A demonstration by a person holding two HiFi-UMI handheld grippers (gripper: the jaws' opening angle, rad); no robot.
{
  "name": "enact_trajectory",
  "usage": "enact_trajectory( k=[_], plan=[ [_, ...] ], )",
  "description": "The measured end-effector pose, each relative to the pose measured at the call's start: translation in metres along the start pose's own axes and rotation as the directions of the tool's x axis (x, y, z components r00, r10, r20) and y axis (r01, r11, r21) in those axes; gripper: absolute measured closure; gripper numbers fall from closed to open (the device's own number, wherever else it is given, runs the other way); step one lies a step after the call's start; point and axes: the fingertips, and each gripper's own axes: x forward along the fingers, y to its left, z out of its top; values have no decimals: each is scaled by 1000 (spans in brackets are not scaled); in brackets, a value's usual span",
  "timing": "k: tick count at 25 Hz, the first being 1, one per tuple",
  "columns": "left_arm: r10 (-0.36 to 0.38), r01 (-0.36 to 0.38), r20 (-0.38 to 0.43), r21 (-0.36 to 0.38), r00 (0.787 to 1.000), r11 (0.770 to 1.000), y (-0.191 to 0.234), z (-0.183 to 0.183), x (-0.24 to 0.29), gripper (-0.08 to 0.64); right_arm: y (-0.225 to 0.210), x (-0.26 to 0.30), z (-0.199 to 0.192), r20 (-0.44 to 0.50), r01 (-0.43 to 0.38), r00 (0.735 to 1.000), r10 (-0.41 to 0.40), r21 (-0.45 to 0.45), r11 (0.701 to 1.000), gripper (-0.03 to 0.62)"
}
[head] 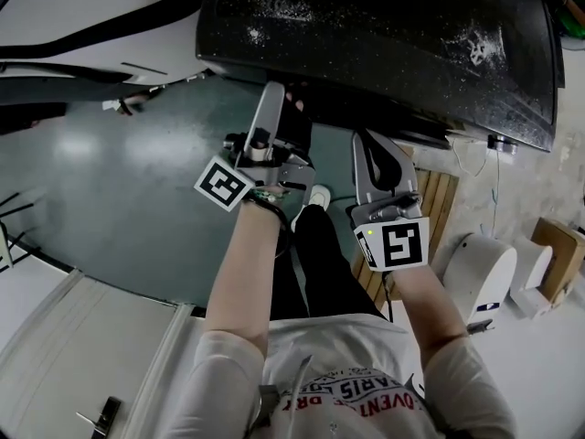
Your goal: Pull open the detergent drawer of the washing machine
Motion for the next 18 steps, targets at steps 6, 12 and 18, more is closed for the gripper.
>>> enact_trajectory(
  k=[6,12,18],
  plan=[
    [-14,14,-4,-17,1000,1000,-7,-2,-15,317,3,-9,3,5,41,999,-41,-13,999,591],
    [-16,15,-44,-23,999,1000,-20,-7,-40,316,8,-22,5,11,81,997,-81,-30,996,591],
    [-8,7,-51,-28,999,1000,-28,-9,-54,314,26,-41,-1,3,98,995,-98,-32,995,591]
  ],
)
